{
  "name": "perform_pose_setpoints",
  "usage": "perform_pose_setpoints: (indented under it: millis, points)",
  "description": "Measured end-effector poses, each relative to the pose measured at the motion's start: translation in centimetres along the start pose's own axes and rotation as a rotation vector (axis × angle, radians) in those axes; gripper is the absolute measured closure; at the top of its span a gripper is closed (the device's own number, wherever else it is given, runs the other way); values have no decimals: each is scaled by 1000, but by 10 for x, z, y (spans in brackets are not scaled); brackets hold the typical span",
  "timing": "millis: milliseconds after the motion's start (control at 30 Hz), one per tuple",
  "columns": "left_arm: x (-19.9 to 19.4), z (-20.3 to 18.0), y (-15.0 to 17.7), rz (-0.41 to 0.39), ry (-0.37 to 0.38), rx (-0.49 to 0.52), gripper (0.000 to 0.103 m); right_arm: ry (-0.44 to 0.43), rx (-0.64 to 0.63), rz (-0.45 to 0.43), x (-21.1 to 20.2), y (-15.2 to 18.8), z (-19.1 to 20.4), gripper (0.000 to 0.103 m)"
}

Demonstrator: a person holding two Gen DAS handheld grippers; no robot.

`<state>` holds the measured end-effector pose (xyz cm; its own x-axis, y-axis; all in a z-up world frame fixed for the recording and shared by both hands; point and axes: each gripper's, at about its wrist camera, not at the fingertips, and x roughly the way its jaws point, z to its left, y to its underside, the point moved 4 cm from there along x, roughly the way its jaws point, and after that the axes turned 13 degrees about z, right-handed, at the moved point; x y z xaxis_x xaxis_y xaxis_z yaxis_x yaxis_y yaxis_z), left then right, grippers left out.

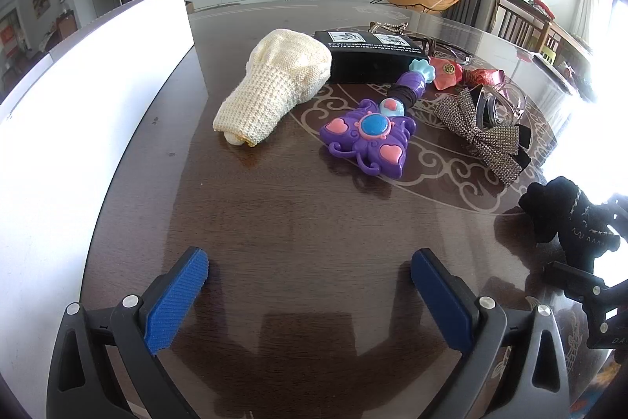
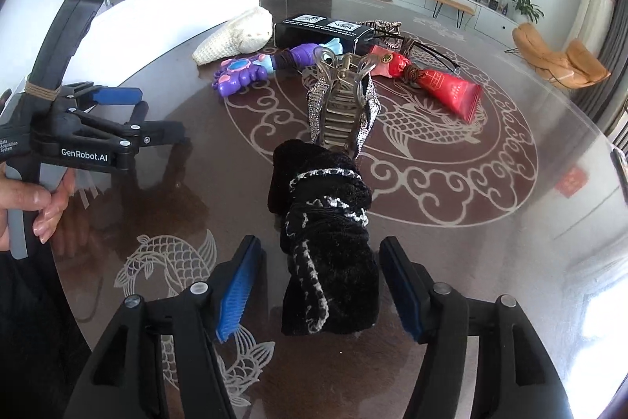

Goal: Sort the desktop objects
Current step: 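Grasp the black knit glove beside the hair clip with the right tool, then grasp the cream knit mitten with the left tool while the right tool holds the glove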

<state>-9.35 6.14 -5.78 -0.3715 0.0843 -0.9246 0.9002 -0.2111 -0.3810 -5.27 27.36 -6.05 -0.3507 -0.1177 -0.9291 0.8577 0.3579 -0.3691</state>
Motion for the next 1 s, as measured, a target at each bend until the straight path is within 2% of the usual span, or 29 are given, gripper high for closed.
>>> perform_pose_setpoints:
  millis: [100,367,467,500,533,600,667,767,867,1000]
  points:
    - [-1,-1,0,0,-1,2,0,-12,16,-21,7,-10,-3,27]
    - [-2,-3,-1,-1,-4,2,0,-18,33,-50,9,-14,-9,26]
    - [-3,-2,0,17,8,22,0,-7,22,-40,11,-15,-5,19]
    - [-5,0,-2,19,18,15,0,-9,23,-36,12,-15,-6,14]
    - [-11,4,-6,-1,23,6,0,-13,26,-35,13,-15,-7,12]
    - [-25,10,-23,-59,5,5,0,-11,26,-36,13,-15,-6,12]
    - [-33,12,-48,-71,-24,28,0,-11,26,-36,13,-15,-6,12]
    - [-23,12,-89,-31,-45,68,0,-11,26,-36,13,-15,-6,12]
    - [-1,20,-116,7,-97,61,0,-11,26,-36,13,-15,-6,12]
    - [35,25,-138,99,-53,9,0,-11,26,-36,13,-15,-6,12]
